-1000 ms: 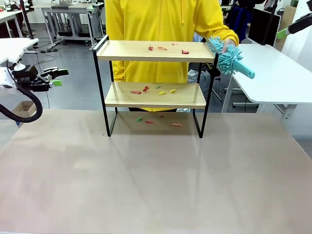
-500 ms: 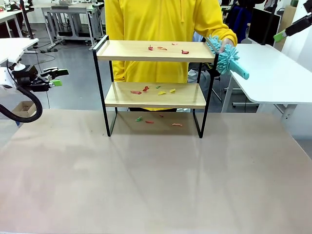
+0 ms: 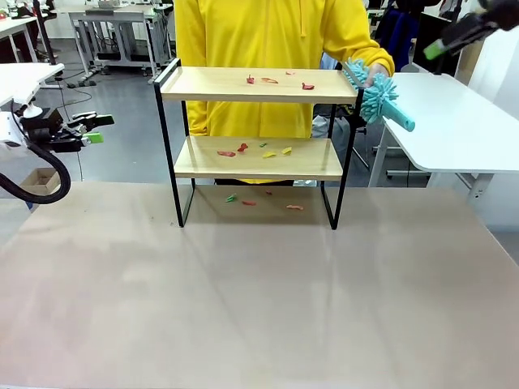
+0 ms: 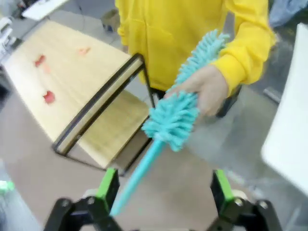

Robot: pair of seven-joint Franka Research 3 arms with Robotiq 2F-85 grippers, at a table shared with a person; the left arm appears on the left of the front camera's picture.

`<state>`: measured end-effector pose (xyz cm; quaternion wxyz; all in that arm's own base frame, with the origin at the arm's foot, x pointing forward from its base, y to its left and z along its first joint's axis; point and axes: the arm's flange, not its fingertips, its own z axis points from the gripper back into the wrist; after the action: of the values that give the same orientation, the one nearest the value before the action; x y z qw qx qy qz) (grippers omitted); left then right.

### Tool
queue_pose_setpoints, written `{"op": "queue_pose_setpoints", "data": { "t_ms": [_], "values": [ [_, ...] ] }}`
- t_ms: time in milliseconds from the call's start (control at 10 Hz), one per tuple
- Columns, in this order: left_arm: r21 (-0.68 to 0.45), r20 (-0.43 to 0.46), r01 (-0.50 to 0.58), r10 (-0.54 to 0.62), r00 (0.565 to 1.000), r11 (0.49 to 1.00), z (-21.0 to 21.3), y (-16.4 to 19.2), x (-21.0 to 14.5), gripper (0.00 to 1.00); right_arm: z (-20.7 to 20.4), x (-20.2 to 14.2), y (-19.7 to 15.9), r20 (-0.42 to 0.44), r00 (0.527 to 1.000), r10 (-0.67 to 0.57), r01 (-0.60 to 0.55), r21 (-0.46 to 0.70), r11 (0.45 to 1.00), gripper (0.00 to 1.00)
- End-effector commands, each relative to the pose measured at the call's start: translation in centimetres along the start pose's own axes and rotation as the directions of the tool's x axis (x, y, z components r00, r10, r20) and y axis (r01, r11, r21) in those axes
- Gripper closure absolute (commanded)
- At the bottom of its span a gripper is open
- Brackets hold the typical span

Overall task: Clean the shelf.
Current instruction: Pick up the Duster handed by the human.

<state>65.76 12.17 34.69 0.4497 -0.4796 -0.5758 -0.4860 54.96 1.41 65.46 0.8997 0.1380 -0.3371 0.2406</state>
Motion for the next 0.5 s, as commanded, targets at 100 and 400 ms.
{"op": "queue_pose_setpoints", "data": {
  "t_ms": [100,400],
  "values": [
    [-0.009,0.005,0.002,-0.002,1.000,1.000,0.0,-0.1,0.2,0.00,-1.8,0.7,6.8,-0.093,0.969,-0.228,0.215,-0.131,0.968,0.00],
    [-0.009,0.005,0.002,-0.002,1.000,1.000,0.0,-0.1,0.2,0.00,-4.1,-0.2,9.0,-0.082,0.957,-0.279,0.257,-0.210,0.943,0.00]
  ]
}}
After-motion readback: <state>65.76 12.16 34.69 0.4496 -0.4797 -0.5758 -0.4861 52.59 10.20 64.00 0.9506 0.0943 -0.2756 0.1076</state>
